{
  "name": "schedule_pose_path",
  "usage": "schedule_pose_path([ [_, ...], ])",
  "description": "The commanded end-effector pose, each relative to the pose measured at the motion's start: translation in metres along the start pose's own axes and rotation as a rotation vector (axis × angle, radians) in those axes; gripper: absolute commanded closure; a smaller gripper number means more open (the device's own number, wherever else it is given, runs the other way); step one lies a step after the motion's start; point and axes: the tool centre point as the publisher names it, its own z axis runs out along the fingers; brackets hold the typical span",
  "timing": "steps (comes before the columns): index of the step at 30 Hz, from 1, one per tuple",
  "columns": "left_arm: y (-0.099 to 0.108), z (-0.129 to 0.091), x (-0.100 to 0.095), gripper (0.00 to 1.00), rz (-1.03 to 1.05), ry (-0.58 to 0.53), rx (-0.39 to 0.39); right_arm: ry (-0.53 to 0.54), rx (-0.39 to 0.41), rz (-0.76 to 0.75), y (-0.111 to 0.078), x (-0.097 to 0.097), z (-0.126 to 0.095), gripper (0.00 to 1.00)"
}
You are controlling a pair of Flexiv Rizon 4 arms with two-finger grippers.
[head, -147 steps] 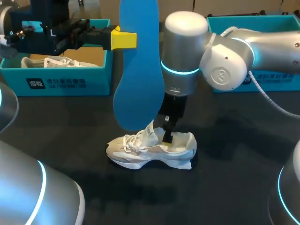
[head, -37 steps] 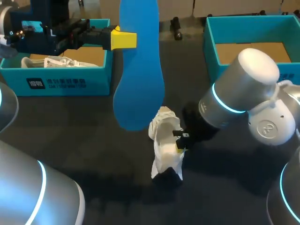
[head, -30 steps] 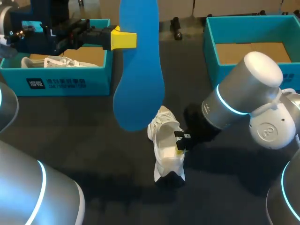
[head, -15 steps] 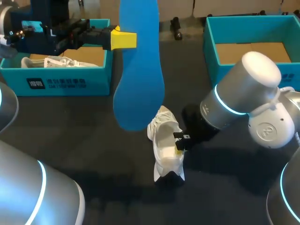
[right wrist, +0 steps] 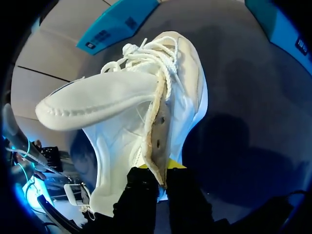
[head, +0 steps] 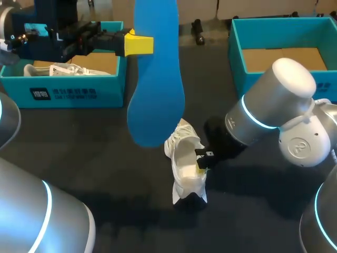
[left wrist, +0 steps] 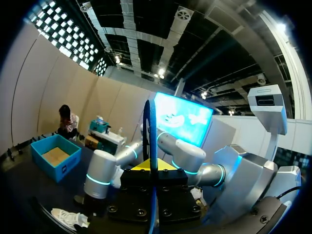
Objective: Take the shoe out of the shoebox, open the shoe tongue, remove and reinsert the insole, then place the shoe into the shoebox
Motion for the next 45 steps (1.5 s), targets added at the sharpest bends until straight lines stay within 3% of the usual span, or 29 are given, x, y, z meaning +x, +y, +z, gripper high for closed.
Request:
schedule_pose_path([
  [1, -0.001, 0.001, -0.001, 1.00, -0.001, 0.001, -0.004, 0.012, -0.007, 0.004, -0.001, 0.000, 0.003, 0.14],
  [2, -0.001, 0.001, -0.001, 1.00, -0.001, 0.001, -0.004, 0.012, -0.008, 0.007, -0.001, 0.001, 0.002, 0.00],
  [13, -0.001, 0.001, -0.001, 1.00, -0.001, 0.001, -0.004, 0.030, -0.032, 0.028, -0.009, 0.019, -0.028, 0.00],
  [20, -0.001, 0.001, -0.001, 1.00, -0.001, 0.001, -0.004, 0.165, -0.130, -0.031, -0.015, 0.018, -0.057, 0.00],
  [27, -0.001, 0.001, -0.001, 1.00, -0.001, 0.001, -0.004, 0.313, -0.164, -0.095, -0.013, 0.013, -0.081, 0.00],
  [40, -0.001, 0.001, -0.001, 1.00, -0.001, 0.001, -0.004, 0.313, -0.164, -0.095, -0.013, 0.013, -0.081, 0.00],
  [41, -0.001, 0.001, -0.001, 1.00, -0.001, 0.001, -0.004, 0.366, -0.154, -0.079, -0.012, 0.009, -0.082, 0.00],
  [45, -0.001, 0.001, -0.001, 1.00, -0.001, 0.001, -0.004, 0.360, -0.182, -0.039, -0.013, 0.006, -0.121, 0.00],
])
